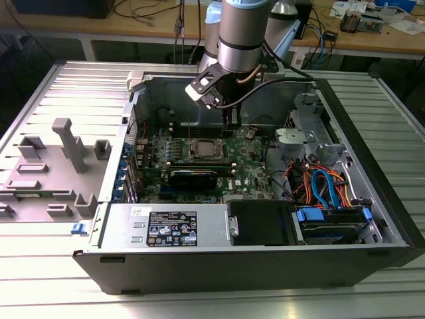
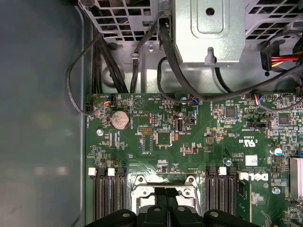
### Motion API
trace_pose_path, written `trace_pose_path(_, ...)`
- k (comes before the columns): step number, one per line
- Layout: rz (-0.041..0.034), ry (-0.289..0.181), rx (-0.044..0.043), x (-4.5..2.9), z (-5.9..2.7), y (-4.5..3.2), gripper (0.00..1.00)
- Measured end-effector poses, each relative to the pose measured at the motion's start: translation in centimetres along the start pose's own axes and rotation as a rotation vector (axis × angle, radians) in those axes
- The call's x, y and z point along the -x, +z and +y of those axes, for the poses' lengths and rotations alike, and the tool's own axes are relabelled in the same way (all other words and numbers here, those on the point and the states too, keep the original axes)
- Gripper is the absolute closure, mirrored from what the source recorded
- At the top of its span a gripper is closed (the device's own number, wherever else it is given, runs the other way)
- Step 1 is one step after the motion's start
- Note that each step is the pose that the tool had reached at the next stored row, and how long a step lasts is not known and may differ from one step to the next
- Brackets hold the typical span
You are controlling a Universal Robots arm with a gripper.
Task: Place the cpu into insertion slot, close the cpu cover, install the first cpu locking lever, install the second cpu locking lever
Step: 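Close the cpu cover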
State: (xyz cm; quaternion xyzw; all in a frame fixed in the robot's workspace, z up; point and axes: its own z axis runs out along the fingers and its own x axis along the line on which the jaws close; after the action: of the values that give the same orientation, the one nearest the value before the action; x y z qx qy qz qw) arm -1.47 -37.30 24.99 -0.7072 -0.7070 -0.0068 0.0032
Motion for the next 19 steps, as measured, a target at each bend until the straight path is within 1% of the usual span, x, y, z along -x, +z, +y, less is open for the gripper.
trace_pose_path(3, 0.0004, 0.000, 0.0002, 0.00, -0.07, 0.07, 0.89)
trace_pose_path(8, 0.0003, -0.001, 0.0000, 0.01, -0.63, 0.35, 0.89)
trace_pose_path(12, 0.0006, -0.001, 0.0001, 0.00, -0.92, 0.41, 0.89)
trace_pose_path(17, 0.0006, -0.001, 0.0001, 0.00, -0.98, 0.42, 0.89)
trace_pose_path(19, 0.0006, -0.001, 0.0001, 0.01, -1.20, 0.44, 0.89)
